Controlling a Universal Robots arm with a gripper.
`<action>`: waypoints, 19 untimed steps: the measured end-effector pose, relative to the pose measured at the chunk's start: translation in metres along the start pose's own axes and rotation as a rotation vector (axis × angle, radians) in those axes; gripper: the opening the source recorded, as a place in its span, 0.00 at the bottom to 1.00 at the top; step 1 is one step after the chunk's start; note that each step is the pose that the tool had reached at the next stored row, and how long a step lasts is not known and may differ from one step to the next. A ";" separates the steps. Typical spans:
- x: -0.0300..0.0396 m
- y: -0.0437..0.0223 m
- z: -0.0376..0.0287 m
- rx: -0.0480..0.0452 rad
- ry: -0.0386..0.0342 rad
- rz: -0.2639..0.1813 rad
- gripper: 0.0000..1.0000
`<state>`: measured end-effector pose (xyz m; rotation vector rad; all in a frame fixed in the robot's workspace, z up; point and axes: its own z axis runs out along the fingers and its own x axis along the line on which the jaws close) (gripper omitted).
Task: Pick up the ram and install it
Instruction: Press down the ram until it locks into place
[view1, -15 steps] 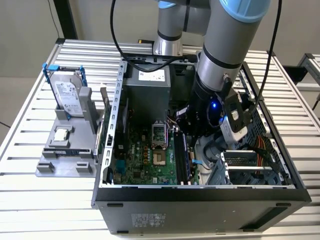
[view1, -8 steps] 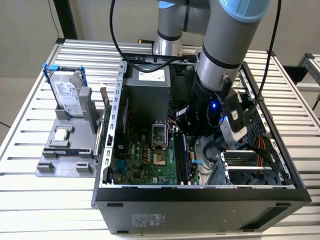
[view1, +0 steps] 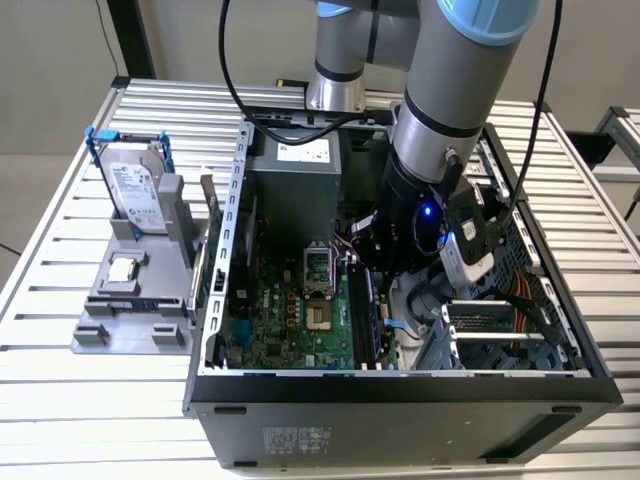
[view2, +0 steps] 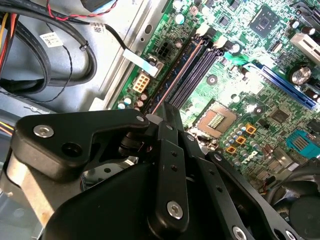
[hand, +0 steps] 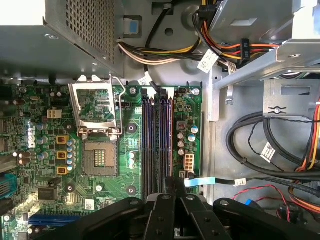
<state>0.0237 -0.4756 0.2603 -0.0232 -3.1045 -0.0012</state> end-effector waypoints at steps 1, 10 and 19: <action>0.0000 0.0000 0.0000 0.0000 0.0000 0.000 0.00; 0.0000 0.0000 0.0000 0.0004 0.0000 -0.013 0.00; 0.0000 0.0000 0.0000 0.0024 0.0001 -0.065 0.00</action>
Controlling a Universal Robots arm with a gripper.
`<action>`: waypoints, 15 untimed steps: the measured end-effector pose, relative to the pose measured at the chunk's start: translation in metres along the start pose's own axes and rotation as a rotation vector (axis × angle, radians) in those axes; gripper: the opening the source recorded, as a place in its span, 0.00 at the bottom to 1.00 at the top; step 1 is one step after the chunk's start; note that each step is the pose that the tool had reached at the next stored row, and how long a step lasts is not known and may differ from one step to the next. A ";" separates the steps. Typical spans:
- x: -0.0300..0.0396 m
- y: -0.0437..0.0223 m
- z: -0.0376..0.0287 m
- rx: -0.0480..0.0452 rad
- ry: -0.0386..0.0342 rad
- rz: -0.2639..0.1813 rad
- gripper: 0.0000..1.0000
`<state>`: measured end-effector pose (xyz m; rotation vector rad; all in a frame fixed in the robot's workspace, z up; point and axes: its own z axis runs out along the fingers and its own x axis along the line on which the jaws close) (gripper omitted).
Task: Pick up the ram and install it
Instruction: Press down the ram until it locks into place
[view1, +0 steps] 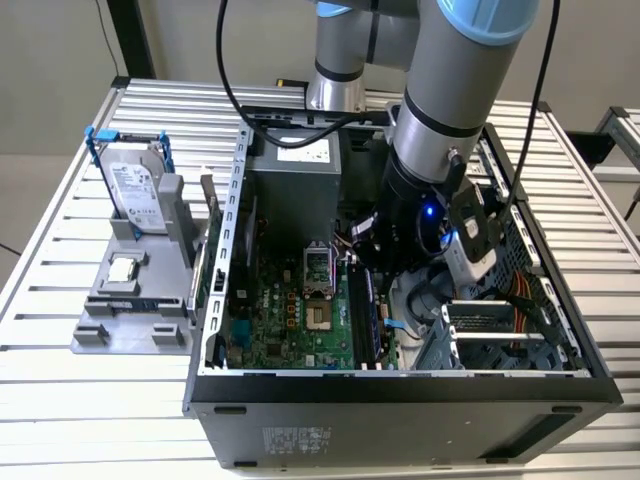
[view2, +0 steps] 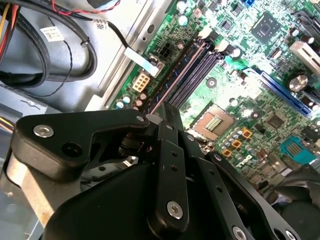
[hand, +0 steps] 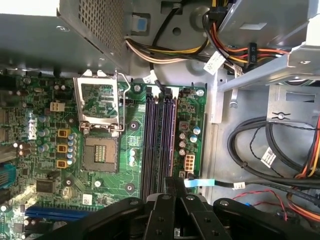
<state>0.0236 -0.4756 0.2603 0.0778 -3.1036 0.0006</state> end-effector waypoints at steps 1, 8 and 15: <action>0.0000 0.0000 0.0000 0.0002 0.0000 -0.005 0.00; 0.0000 0.0000 0.0000 0.0014 0.0000 -0.038 0.00; 0.0000 0.0000 0.0000 0.0043 0.0000 -0.117 0.00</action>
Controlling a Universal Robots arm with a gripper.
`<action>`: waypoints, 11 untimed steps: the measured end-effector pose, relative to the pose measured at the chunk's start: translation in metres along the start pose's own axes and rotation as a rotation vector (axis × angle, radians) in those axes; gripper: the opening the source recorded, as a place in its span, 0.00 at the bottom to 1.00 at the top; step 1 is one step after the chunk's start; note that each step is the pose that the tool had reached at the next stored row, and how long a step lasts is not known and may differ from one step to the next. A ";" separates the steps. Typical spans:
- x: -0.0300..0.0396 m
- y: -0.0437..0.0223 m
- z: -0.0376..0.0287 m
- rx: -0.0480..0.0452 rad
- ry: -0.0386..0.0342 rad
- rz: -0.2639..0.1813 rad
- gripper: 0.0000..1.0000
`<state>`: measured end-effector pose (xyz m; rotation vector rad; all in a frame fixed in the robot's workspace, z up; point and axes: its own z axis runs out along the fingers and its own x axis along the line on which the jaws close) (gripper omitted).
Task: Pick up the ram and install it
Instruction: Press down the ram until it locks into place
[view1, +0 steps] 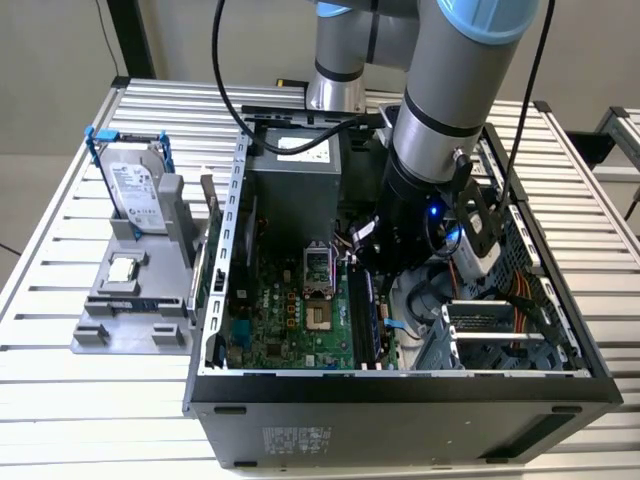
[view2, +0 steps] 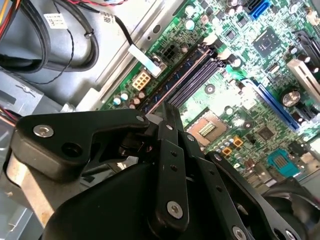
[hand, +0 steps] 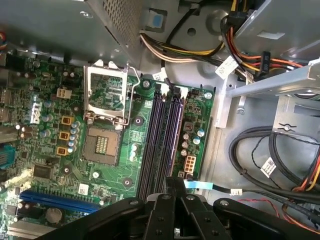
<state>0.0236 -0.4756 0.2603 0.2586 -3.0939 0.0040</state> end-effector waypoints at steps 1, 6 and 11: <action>0.0000 0.0000 0.0000 0.0003 0.0000 -0.005 0.00; 0.0000 0.0000 0.0000 0.0026 0.0001 -0.049 0.00; 0.0000 0.0000 0.0000 0.0054 0.0004 -0.095 0.00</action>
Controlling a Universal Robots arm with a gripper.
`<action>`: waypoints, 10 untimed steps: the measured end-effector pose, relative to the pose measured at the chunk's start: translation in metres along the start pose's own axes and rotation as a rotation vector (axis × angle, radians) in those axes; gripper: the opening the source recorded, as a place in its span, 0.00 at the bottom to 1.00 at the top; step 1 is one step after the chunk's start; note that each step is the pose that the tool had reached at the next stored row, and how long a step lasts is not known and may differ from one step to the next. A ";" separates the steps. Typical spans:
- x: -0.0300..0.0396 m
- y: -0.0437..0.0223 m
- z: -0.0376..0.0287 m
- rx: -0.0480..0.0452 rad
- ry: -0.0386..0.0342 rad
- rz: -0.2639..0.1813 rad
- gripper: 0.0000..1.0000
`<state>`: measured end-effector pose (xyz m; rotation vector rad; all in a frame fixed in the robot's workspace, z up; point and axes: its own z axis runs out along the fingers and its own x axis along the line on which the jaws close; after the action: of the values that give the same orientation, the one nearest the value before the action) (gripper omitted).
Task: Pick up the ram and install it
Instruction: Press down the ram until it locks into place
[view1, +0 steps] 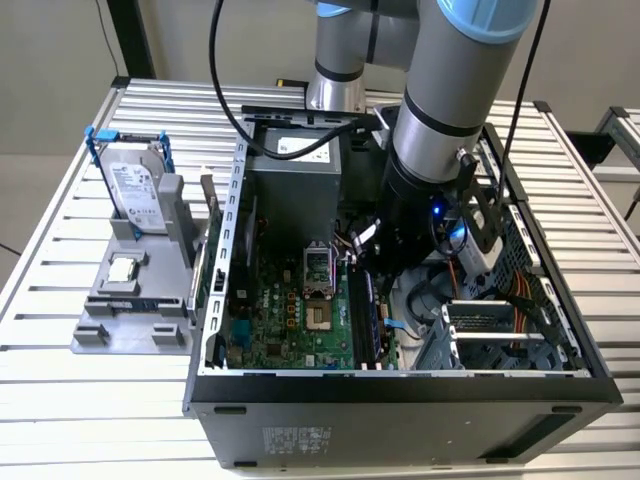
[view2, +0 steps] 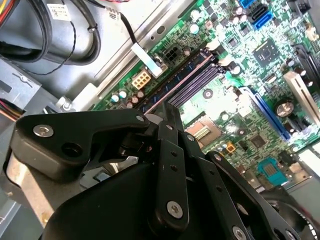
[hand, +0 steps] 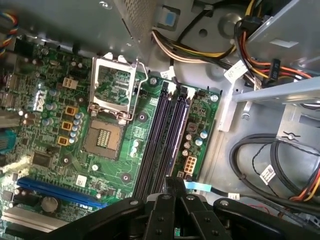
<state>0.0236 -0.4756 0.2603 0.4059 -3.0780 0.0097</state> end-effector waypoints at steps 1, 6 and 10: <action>0.0000 0.0000 0.0000 0.0005 0.0000 -0.010 0.00; 0.0000 0.0000 0.0000 0.0040 0.0002 -0.074 0.00; 0.0000 0.0001 0.0000 0.0071 0.0006 -0.121 0.00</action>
<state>0.0236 -0.4756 0.2603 0.5912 -3.0478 0.0173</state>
